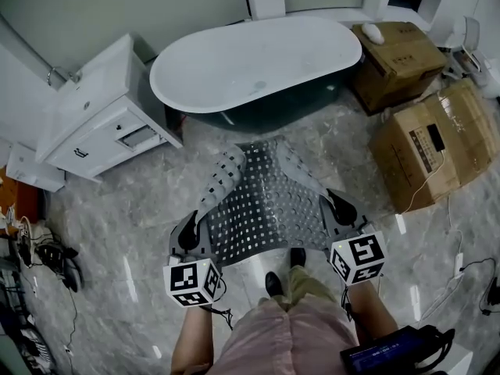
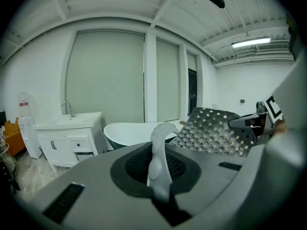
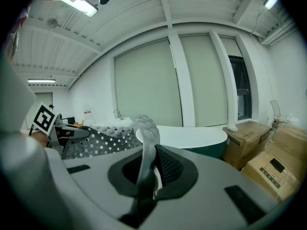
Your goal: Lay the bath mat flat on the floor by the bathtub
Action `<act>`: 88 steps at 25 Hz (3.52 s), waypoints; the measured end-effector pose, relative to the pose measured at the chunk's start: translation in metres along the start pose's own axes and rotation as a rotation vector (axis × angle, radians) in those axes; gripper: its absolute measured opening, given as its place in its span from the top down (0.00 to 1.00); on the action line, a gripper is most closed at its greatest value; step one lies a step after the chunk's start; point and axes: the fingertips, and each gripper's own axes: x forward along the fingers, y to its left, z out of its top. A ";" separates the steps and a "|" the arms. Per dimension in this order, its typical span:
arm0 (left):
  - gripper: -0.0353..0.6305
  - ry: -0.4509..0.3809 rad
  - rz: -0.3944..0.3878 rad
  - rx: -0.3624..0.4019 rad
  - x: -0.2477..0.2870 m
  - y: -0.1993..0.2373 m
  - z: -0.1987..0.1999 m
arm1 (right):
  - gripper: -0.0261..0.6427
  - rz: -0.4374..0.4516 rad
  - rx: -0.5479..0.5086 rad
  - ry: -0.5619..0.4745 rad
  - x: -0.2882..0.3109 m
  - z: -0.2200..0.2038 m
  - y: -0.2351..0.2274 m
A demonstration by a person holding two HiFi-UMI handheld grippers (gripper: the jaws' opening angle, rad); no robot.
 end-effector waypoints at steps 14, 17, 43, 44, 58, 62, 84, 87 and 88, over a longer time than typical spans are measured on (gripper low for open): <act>0.90 -0.056 0.116 -0.037 0.025 -0.006 0.043 | 0.92 0.106 -0.016 -0.087 0.040 0.044 -0.043; 0.90 -0.052 0.137 -0.042 0.022 -0.006 0.040 | 0.92 0.123 -0.018 -0.090 0.045 0.043 -0.047; 0.90 0.013 0.136 -0.102 0.081 0.093 0.021 | 0.92 0.124 -0.038 0.010 0.146 0.049 0.000; 0.90 0.010 0.133 -0.103 0.084 0.100 0.022 | 0.92 0.119 -0.042 0.011 0.151 0.052 0.002; 0.90 -0.039 0.073 -0.096 0.132 0.159 0.055 | 0.92 0.032 -0.078 -0.036 0.194 0.099 0.017; 0.90 -0.040 0.068 -0.098 0.139 0.161 0.055 | 0.92 0.021 -0.079 -0.041 0.196 0.102 0.015; 0.90 -0.040 0.084 -0.082 0.145 0.145 0.058 | 0.92 0.016 -0.072 -0.063 0.191 0.104 -0.009; 0.90 -0.005 0.088 -0.082 0.160 0.130 0.055 | 0.92 0.021 -0.054 -0.035 0.196 0.097 -0.032; 0.90 0.007 0.088 -0.082 0.165 0.126 0.054 | 0.92 0.023 -0.049 -0.026 0.199 0.094 -0.039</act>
